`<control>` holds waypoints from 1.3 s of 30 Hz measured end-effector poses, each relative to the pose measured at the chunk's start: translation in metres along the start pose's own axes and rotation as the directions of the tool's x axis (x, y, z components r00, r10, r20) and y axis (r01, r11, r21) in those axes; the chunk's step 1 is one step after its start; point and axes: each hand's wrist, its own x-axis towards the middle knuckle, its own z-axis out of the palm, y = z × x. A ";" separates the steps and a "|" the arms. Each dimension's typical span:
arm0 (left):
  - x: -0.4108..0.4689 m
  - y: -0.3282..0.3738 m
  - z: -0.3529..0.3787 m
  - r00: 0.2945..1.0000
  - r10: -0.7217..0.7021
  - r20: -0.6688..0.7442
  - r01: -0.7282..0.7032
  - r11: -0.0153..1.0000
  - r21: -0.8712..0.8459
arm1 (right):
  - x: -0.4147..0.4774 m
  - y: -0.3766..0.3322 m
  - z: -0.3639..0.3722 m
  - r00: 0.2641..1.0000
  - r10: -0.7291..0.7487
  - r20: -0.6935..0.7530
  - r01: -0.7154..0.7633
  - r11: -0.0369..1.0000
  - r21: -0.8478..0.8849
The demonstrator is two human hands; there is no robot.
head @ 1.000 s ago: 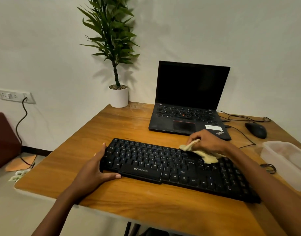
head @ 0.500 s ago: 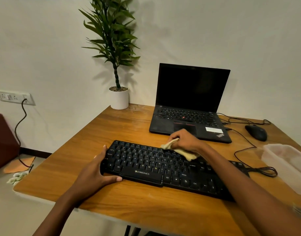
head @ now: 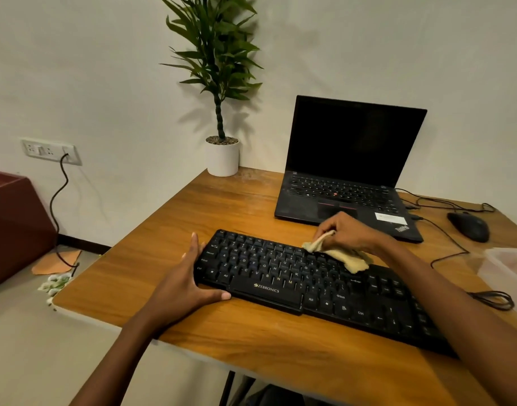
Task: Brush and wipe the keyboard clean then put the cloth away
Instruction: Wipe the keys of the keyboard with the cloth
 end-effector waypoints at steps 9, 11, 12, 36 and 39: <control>0.001 0.001 0.000 1.000 0.021 -0.013 -0.020 0.999 0.050 | 0.071 -0.045 0.059 0.997 -0.072 -0.017 0.073 0.992 0.102; 0.000 0.000 0.000 0.999 0.030 -0.018 -0.029 0.999 0.044 | 0.057 -0.032 0.043 0.997 -0.072 0.042 0.069 0.995 0.068; 0.000 0.000 0.001 0.999 0.034 -0.018 -0.034 0.999 0.042 | 0.047 -0.025 0.032 0.996 -0.068 0.064 0.066 0.997 0.036; -0.001 0.004 0.001 0.998 0.054 -0.040 -0.055 0.998 -0.020 | 0.033 -0.021 0.019 0.996 -0.078 0.051 0.079 0.997 -0.018; -0.001 0.006 0.000 0.998 0.058 -0.037 -0.059 0.998 -0.025 | 0.042 -0.028 0.025 0.997 -0.058 0.049 0.059 0.998 -0.009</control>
